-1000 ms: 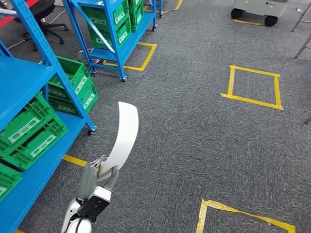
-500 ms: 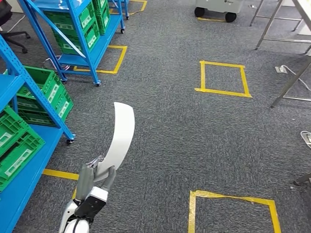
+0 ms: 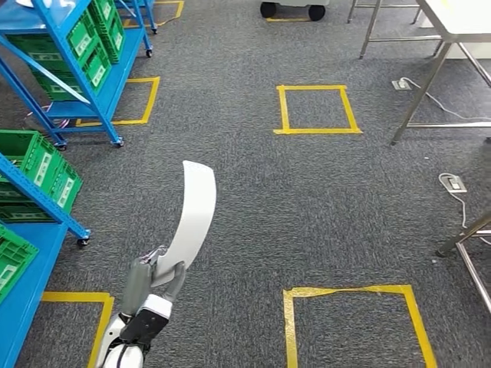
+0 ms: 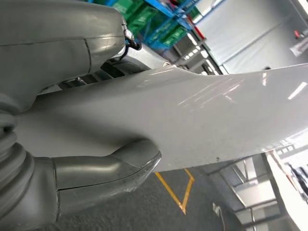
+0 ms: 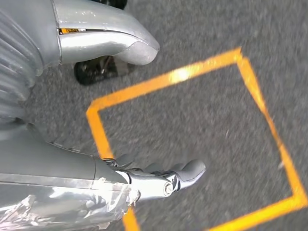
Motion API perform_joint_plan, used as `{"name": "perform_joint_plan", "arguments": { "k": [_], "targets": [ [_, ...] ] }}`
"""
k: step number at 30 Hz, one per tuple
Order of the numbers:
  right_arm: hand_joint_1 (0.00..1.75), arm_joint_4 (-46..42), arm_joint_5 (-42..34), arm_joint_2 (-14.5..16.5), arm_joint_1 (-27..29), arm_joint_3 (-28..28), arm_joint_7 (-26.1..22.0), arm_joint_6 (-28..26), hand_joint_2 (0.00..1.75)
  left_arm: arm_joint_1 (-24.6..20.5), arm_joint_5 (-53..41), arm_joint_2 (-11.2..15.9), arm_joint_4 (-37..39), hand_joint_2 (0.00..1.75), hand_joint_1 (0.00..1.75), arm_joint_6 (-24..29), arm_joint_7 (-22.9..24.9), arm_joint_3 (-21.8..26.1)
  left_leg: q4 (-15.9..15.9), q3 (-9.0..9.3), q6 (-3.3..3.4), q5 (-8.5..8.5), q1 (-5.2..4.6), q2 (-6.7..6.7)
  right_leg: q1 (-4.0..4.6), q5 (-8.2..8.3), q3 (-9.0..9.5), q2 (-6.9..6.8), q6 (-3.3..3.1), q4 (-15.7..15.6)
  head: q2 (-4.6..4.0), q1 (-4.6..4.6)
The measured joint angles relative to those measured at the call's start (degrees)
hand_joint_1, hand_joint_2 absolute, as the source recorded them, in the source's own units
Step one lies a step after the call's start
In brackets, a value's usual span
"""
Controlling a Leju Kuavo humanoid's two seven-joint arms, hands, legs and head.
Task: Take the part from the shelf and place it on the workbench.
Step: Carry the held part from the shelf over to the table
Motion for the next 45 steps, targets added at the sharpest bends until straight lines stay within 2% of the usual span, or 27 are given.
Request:
{"name": "perform_joint_plan", "arguments": {
  "k": [2,3,4,5,7,9,11,13,14,16,18,20,21,22,24,26,28,30,32,34,36,38,40,42,43,44,45],
  "targets": [
    [0.0,0.0,0.1,-0.1,-0.1,-0.2,0.0,0.0,1.75,0.1,0.0,0.0,0.0,1.75,1.75,0.0,-0.2,0.0,6.6,-3.13,-0.1,-3.69,0.05,-2.71,0.02,0.15,-0.07,1.27,-0.54,-0.1,0.01,-0.19],
    [0.0,0.0,0.1,-0.1,-0.1,-0.2,0.0,0.0,1.75,0.1,0.0,0.1,0.0,1.75,1.75,0.0,-0.2,0.0,10.7,-5.21,-0.03,-5.41,0.01,-3.33,0.12,0.17,-0.15,1.98,-0.71,-0.1,0.0,-0.22],
    [0.0,0.0,0.2,-0.1,-0.2,-0.3,0.1,0.0,1.75,0.2,0.0,0.1,0.0,1.75,1.75,0.0,-0.2,0.0,13.7,-6.87,0.07,-6.24,-0.04,-3.58,0.22,0.18,-0.19,2.73,-0.8,-0.1,0.0,-0.24],
    [0.0,0.0,0.2,-0.1,-0.2,-0.4,0.1,0.0,1.75,0.2,0.1,0.1,0.0,1.75,1.75,0.0,-0.2,0.0,14.8,-7.68,0.22,-5.84,-0.08,-3.7,0.3,0.19,-0.19,3.54,-0.83,-0.1,0.0,-0.24],
    [0.0,0.1,0.4,-0.1,-0.2,-0.4,0.1,0.0,1.75,0.2,0.1,0.2,0.0,1.75,1.75,-0.1,-0.3,0.0,10.4,-6.14,0.7,-1.96,-0.12,-4.26,0.39,0.23,-0.06,5.19,-0.78,-0.1,0.0,-0.24],
    [0.0,0.3,0.7,-0.1,-0.2,-0.5,0.1,0.0,1.75,0.2,0.2,0.1,0.0,1.75,1.75,-0.1,-0.6,0.0,2.7,-2.92,1.22,1.91,-0.03,-6.37,0.42,0.27,-0.15,6.66,-0.53,0.1,0.0,-0.23],
    [0.0,0.5,1.0,-0.1,-0.2,-0.5,0.1,-0.1,1.75,0.2,0.4,0.1,0.0,1.75,1.75,-0.1,-0.9,0.0,-0.9,-1.5,1.41,2.84,-0.05,-7.76,0.29,0.46,-0.67,7.79,0.05,0.2,0.0,-0.2],
    [0.0,0.6,1.3,-0.2,0.0,-0.7,0.2,-0.1,1.75,0.1,0.4,0.1,0.0,1.75,1.75,-0.1,-1.2,-0.1,-1.4,-1.42,1.72,2.91,-0.13,-7.0,0.02,0.71,-1.21,8.72,0.79,0.0,0.0,-0.21],
    [0.0,0.8,1.5,-0.3,0.1,-0.7,0.3,-0.2,1.75,0.0,0.5,0.0,0.0,1.75,1.75,-0.1,-1.3,-0.1,-1.7,-1.28,2.02,3.06,-0.09,-6.45,0.03,0.52,-1.52,8.29,1.09,0.3,0.0,-0.17],
    [0.0,1.2,1.9,-0.5,0.1,-0.9,0.5,-0.5,1.75,-0.2,0.5,-0.2,0.0,1.75,1.75,-0.1,-1.8,-0.2,-2.2,-0.95,2.59,3.24,0.09,-5.2,0.24,-1.4,-3.35,5.51,1.6,3.6,0.0,0.19],
    [0.0,1.6,2.4,-0.6,-0.2,-0.9,0.7,-0.7,1.75,-0.3,0.5,-0.3,-0.1,1.75,1.75,-0.2,-2.3,-0.3,-2.2,-0.8,2.85,3.11,-0.04,-3.8,0.23,-5.0,-7.22,2.44,2.08,11.4,0.0,0.48],
    [0.0,2.0,2.8,-0.8,-0.3,-0.9,0.9,-0.9,1.75,-0.4,0.5,-0.3,-0.1,1.75,1.75,-0.2,-2.8,-0.3,-2.2,-0.65,2.82,2.9,-0.05,-2.31,-0.09,-6.53,-10.08,1.53,2.51,17.0,0.01,0.46],
    [0.0,2.2,3.1,-1.0,-0.3,-0.9,1.0,-1.0,1.75,-0.6,0.4,-0.3,-0.2,1.75,1.75,-0.2,-3.0,-0.4,-2.2,-0.48,2.67,2.72,0.01,-1.65,-0.3,-5.58,-9.73,1.33,2.73,16.4,0.0,0.46],
    [0.0,2.5,3.4,-1.2,-0.2,-0.9,1.2,-1.1,1.75,-0.8,0.2,-0.4,-0.2,1.75,1.75,-0.2,-3.3,-0.4,-2.1,-0.22,2.45,2.51,0.11,-1.06,-0.53,-3.78,-8.15,0.94,2.98,13.5,0.0,0.47],
    [0.0,3.1,4.1,-1.6,-0.4,-0.9,1.4,-1.5,1.75,-1.7,-0.6,-0.5,-0.5,1.75,1.75,-0.2,-3.6,-0.6,-1.9,0.39,1.69,1.88,0.09,-0.07,-0.78,-0.43,-3.48,-0.96,3.43,5.2,0.01,0.54],
    [0.0,4.0,4.6,-2.0,-0.7,-0.9,1.7,-2.0,1.75,-3.1,-1.6,-0.5,-1.1,1.75,1.75,-0.9,-3.5,-1.2,-1.7,0.68,1.02,1.46,-0.19,0.6,-0.65,0.46,-1.16,-1.91,2.81,1.1,0.0,0.49],
    [0.0,5.0,5.1,-2.5,-0.9,-0.8,1.9,-2.5,1.75,-4.9,-2.7,-0.5,-1.8,1.75,1.75,-2.7,-2.8,-2.1,-1.8,0.75,0.62,1.36,-0.19,1.25,-0.4,0.28,-1.35,-0.89,1.53,1.1,0.0,0.37],
    [0.0,5.7,5.4,-2.9,-0.9,-0.8,2.0,-2.8,1.75,-6.7,-3.3,-0.5,-2.4,1.75,1.75,-4.8,-2.2,-3.2,-1.0,0.54,0.2,0.46,0.13,0.48,-0.31,0.16,-1.43,0.21,0.59,1.0,0.0,0.3],
    [0.0,6.3,5.7,-3.2,-1.0,-0.8,2.1,-3.1,1.75,-8.1,-3.6,-0.4,-3.0,1.75,1.75,-6.2,-2.1,-4.1,4.2,-1.92,0.12,-2.36,0.2,-1.82,-0.28,0.02,-1.29,1.39,-0.19,0.9,-0.01,0.09],
    [0.0,6.9,5.9,-3.3,-1.2,-0.8,2.1,-3.2,1.75,-8.8,-3.6,-0.4,-3.2,1.75,1.75,-7.0,-2.1,-4.6,12.6,-6.61,0.51,-5.28,-0.02,-3.24,-0.03,-0.27,-1.13,2.87,-0.77,0.9,0.0,-0.1],
    [0.0,7.4,6.1,-3.4,-1.3,-0.8,2.3,-3.3,1.75,-9.2,-3.7,-0.3,-3.3,1.75,1.75,-7.6,-2.0,-5.0,16.1,-9.41,1.22,-4.56,-0.31,-3.7,0.3,-0.67,-0.66,4.61,-1.11,0.9,0.0,-0.16],
    [0.0,8.0,6.2,-3.5,-1.2,-0.8,2.6,-3.5,1.75,-9.6,-3.8,-0.3,-3.5,1.75,1.75,-8.2,-2.0,-5.5,11.1,-8.11,2.13,0.18,-0.79,-4.54,0.46,-1.16,0.16,6.23,-1.17,0.9,0.0,-0.15],
    [0.0,8.6,6.4,-3.5,-1.3,-0.8,3.0,-3.6,1.75,-10.2,-3.8,-0.3,-3.7,1.75,1.75,-8.8,-1.9,-5.9,3.3,-5.33,2.81,3.94,-1.19,-6.79,0.54,-1.72,0.76,7.7,-0.9,0.9,0.0,-0.19],
    [0.0,9.1,6.6,-3.5,-1.3,-0.8,3.4,-3.7,1.75,-10.7,-3.8,-0.3,-3.9,1.75,1.75,-9.2,-1.7,-6.1,-1.2,-3.7,2.82,4.05,-1.34,-7.95,0.55,-1.98,0.94,8.95,-0.38,0.8,0.0,-0.24],
    [0.0,9.2,6.6,-3.6,-1.1,-0.8,3.4,-3.7,1.75,-10.9,-3.8,-0.3,-4.0,1.75,1.75,-9.3,-1.6,-6.2,-2.0,-3.13,2.75,3.54,-1.32,-7.56,0.56,-1.96,1.03,9.33,-0.14,0.7,0.0,-0.27],
    [0.0,9.3,6.6,-3.7,-0.9,-0.8,3.6,-3.8,1.75,-11.0,-3.8,-0.4,-4.0,1.75,1.75,-9.3,-1.5,-6.3,-2.3,-2.6,2.8,3.37,-1.29,-7.11,0.58,-2.05,1.13,9.11,0.06,0.7,0.0,-0.26],
    [0.0,9.4,6.7,-3.8,-0.8,-0.8,3.7,-3.8,1.75,-11.1,-3.8,-0.4,-4.0,1.75,1.75,-9.4,-1.5,-6.3,-2.6,-1.89,3.02,3.16,-1.24,-6.63,0.75,-2.26,1.03,7.87,0.26,1.5,0.0,-0.21]
  ]
}}
